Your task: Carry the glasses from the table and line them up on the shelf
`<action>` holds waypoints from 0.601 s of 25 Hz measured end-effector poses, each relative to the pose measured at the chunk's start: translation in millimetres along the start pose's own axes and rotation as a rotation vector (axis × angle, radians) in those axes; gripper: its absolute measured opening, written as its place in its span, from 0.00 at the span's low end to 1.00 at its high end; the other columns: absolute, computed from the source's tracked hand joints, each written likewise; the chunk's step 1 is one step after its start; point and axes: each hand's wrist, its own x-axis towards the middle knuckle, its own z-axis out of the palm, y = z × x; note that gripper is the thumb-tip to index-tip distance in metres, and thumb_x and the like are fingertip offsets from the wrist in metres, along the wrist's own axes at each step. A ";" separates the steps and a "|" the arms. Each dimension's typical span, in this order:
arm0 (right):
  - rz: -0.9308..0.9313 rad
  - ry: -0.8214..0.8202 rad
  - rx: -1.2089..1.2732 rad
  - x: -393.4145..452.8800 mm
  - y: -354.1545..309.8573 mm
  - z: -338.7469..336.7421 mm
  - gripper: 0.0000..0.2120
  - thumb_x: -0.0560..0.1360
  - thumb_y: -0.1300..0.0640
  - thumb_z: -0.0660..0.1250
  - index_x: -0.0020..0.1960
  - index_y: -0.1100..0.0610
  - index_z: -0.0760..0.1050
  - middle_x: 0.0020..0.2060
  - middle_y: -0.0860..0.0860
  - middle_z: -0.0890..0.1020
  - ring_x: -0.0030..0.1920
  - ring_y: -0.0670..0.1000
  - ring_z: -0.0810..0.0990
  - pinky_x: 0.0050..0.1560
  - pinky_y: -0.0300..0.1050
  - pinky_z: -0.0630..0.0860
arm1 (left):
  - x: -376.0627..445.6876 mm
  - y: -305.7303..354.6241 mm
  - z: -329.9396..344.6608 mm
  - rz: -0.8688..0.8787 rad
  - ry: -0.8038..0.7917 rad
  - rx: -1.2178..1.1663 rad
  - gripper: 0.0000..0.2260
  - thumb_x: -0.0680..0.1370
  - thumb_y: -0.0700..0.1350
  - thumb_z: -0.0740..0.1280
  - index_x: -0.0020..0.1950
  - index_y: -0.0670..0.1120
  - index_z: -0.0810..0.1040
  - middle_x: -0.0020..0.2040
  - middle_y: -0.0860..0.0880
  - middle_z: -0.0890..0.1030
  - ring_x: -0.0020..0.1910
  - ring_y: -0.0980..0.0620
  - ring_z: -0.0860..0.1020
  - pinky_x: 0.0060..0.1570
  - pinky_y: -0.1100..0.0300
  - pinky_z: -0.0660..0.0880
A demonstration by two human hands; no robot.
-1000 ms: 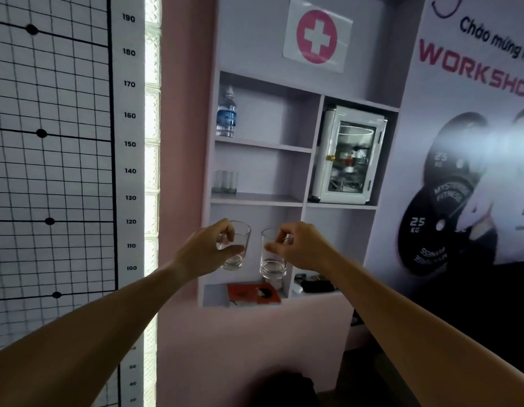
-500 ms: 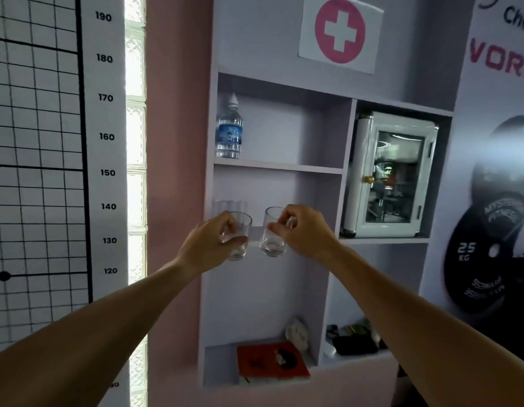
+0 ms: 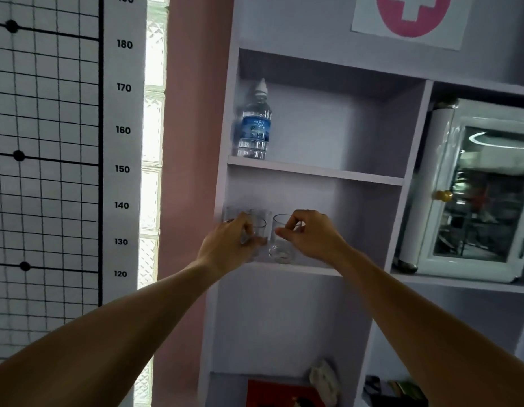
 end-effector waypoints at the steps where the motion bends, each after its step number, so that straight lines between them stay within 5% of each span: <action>1: -0.003 -0.007 0.014 6.4 5.5 2.9 0.12 0.68 0.44 0.74 0.32 0.47 0.76 0.33 0.40 0.78 0.35 0.40 0.75 0.33 0.36 0.68 | 2.6 -1.6 5.1 -0.007 0.005 0.013 0.11 0.76 0.56 0.69 0.45 0.52 0.69 0.44 0.50 0.82 0.40 0.46 0.79 0.37 0.54 0.76; 5: -0.032 -0.034 0.053 22.2 20.2 15.6 0.11 0.68 0.45 0.74 0.32 0.46 0.76 0.33 0.37 0.77 0.36 0.37 0.74 0.34 0.32 0.66 | 10.8 -5.9 17.4 -0.048 0.036 0.061 0.11 0.76 0.56 0.68 0.44 0.54 0.67 0.39 0.53 0.79 0.34 0.51 0.76 0.29 0.65 0.63; 8: -0.043 -0.052 0.084 29.7 28.3 25.9 0.11 0.69 0.46 0.74 0.32 0.46 0.76 0.34 0.37 0.77 0.37 0.36 0.74 0.34 0.31 0.65 | 14.9 -6.8 20.9 -0.050 0.040 0.079 0.13 0.76 0.58 0.68 0.49 0.53 0.68 0.42 0.52 0.81 0.35 0.52 0.77 0.30 0.68 0.67; 11: -0.054 -0.074 0.111 35.0 31.8 33.2 0.11 0.70 0.47 0.74 0.32 0.45 0.75 0.35 0.37 0.77 0.38 0.37 0.74 0.35 0.32 0.66 | 15.8 -6.3 19.6 -0.033 0.040 0.181 0.18 0.77 0.62 0.66 0.55 0.50 0.69 0.49 0.48 0.83 0.42 0.47 0.82 0.40 0.54 0.81; 15: -0.097 -0.093 0.137 40.4 33.6 39.6 0.09 0.71 0.47 0.73 0.35 0.45 0.75 0.38 0.38 0.78 0.38 0.39 0.75 0.37 0.33 0.66 | 15.8 -2.2 13.9 0.044 0.087 0.415 0.30 0.74 0.71 0.56 0.61 0.48 0.69 0.60 0.45 0.80 0.49 0.42 0.83 0.46 0.48 0.83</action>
